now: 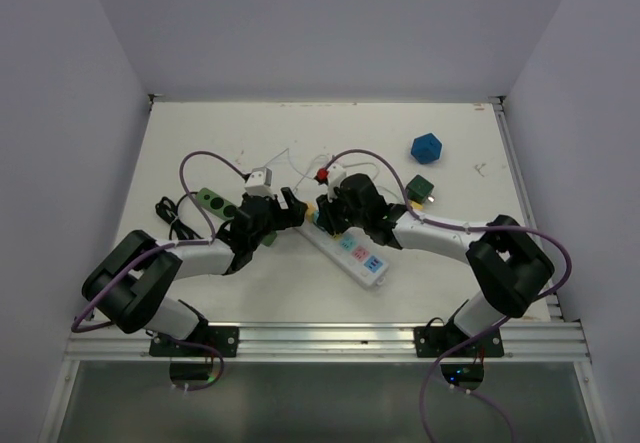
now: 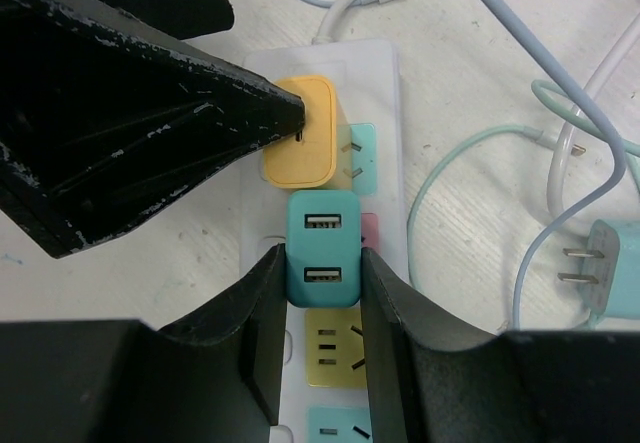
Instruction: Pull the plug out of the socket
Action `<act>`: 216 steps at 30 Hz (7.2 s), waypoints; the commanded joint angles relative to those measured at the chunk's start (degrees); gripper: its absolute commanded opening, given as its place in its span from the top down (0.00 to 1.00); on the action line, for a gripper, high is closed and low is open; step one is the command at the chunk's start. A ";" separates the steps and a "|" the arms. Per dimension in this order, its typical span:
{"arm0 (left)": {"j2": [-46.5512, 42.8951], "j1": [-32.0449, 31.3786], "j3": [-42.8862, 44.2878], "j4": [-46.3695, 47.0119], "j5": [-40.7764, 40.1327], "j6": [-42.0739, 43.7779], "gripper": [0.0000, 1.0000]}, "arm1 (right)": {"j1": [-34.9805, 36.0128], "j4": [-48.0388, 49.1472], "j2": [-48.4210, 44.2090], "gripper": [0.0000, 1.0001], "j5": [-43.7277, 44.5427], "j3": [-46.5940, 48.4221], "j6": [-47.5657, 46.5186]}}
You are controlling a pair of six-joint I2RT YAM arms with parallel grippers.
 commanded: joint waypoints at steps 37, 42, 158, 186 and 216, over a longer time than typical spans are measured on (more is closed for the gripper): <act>-0.73 0.07 1.48 -15.40 -0.58 6.23 0.12 | -8.51 5.08 -5.29 0.98 1.75 2.02 6.69; -1.35 0.16 5.60 -16.72 2.31 8.42 0.12 | -14.93 6.57 -1.69 0.95 -3.95 1.13 12.68; -4.00 -8.81 12.27 -11.60 -10.93 19.42 1.00 | 10.20 -4.77 -9.23 0.47 9.84 -15.21 8.03; 27.30 -5.38 44.38 -42.21 3.11 12.56 0.47 | 0.01 -9.42 -41.23 0.23 16.43 -23.21 17.35; -19.69 -5.38 36.11 -57.14 -8.03 17.91 0.00 | -8.08 -13.28 -36.41 0.19 13.09 -13.21 12.43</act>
